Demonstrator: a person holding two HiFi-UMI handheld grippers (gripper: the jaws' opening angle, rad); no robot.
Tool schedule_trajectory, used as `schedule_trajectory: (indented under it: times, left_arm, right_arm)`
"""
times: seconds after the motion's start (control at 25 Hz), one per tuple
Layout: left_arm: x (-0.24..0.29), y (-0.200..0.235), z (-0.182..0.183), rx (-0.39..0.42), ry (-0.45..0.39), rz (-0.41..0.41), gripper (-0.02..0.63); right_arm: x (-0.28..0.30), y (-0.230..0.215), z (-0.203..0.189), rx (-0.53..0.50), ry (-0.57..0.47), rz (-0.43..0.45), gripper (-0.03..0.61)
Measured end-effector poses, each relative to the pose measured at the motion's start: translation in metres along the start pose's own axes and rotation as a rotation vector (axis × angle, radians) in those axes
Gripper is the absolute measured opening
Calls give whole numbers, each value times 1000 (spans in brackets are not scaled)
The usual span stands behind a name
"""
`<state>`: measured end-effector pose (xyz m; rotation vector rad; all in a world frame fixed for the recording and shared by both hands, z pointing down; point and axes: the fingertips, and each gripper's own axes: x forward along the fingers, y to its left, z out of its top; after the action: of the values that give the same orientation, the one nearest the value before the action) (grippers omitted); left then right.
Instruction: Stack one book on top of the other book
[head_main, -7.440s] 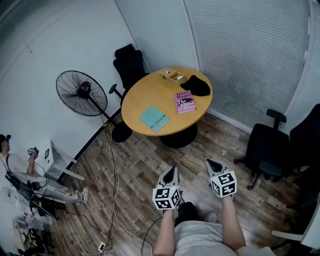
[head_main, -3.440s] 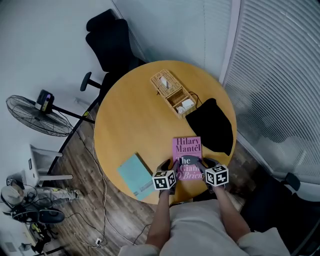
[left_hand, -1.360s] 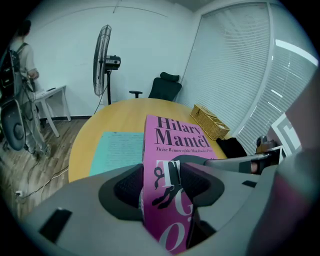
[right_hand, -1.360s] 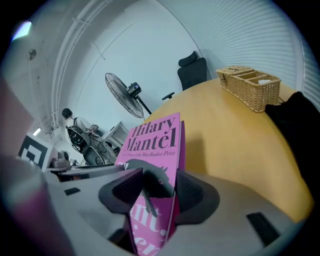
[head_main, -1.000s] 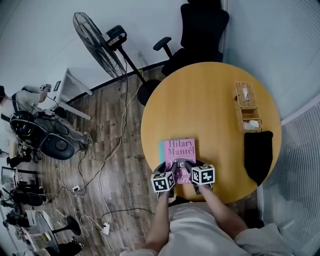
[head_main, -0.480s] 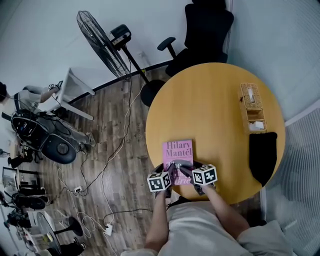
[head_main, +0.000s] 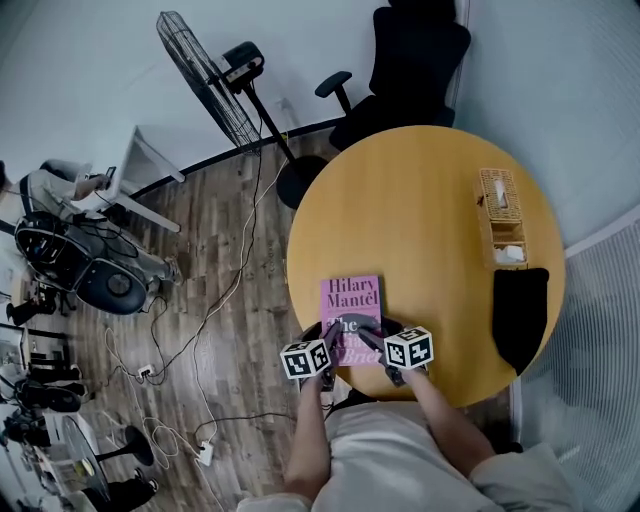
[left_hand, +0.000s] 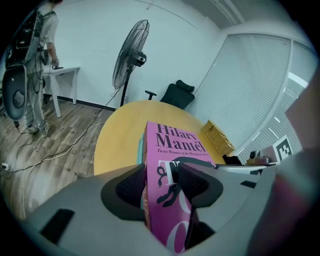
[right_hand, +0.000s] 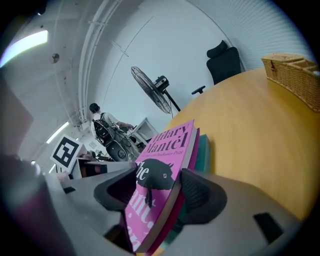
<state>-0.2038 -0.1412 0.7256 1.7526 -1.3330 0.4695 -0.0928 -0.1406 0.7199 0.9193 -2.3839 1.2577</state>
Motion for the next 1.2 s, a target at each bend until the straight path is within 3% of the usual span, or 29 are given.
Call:
schedule_trajectory:
  times: [0.12,0.2,0.68,1.2]
  left_arm:
    - [-2,0,3,-11,2,-39,211]
    - [-4,0,5,-20,0,-56,206]
    - [-11,0,10,-85,-15,-205,196]
    - [11,8,-5,-99,49,-193,193]
  right_arm:
    - [-2,-9,2,-18,3,-42,227]
    - [-1,-11,3,-21,7,-56,209]
    - [2,-13,4,4,0,-68,202]
    - [7,-25,-5,-20,29,-103,202]
